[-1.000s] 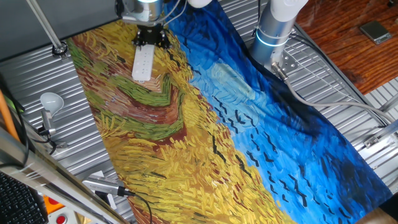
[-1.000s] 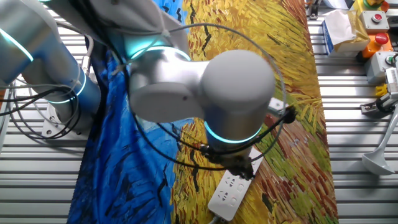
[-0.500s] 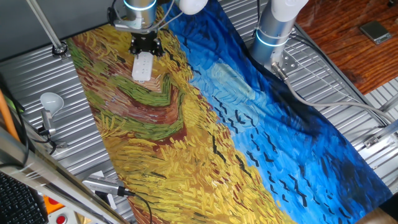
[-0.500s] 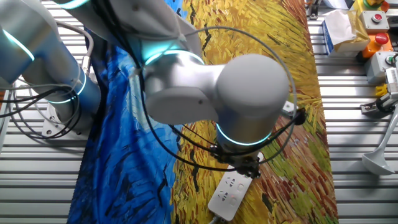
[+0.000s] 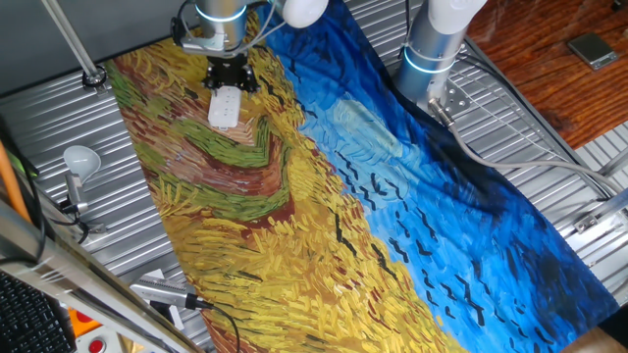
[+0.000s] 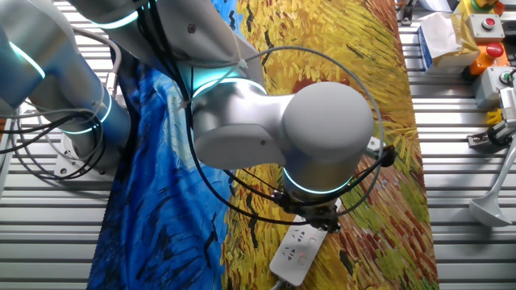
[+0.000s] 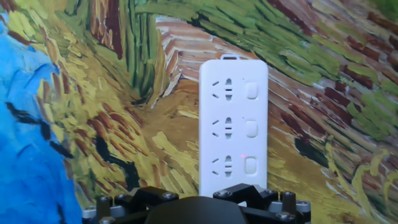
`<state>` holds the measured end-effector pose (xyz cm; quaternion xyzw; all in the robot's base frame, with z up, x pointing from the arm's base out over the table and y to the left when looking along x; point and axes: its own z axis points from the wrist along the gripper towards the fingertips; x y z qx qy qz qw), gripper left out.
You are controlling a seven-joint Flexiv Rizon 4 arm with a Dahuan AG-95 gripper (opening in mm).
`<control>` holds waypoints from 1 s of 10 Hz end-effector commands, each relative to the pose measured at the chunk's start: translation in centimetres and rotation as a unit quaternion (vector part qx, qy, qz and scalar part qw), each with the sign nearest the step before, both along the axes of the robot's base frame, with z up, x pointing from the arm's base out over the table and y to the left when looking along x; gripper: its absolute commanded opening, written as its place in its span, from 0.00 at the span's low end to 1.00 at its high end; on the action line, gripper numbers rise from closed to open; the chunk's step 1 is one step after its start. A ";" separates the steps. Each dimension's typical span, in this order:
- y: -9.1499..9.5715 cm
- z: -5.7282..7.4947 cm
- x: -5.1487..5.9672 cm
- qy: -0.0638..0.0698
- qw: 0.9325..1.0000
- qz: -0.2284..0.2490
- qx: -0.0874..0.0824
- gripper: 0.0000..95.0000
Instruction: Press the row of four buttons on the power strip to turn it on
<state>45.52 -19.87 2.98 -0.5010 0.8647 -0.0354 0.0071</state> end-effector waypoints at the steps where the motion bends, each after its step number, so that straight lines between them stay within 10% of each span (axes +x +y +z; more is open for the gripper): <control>1: 0.1 -0.1 0.0 0.000 1.000 0.001 0.003 1.00; 10: 0.4 -1.5 -0.6 -0.008 1.000 -0.008 0.012 1.00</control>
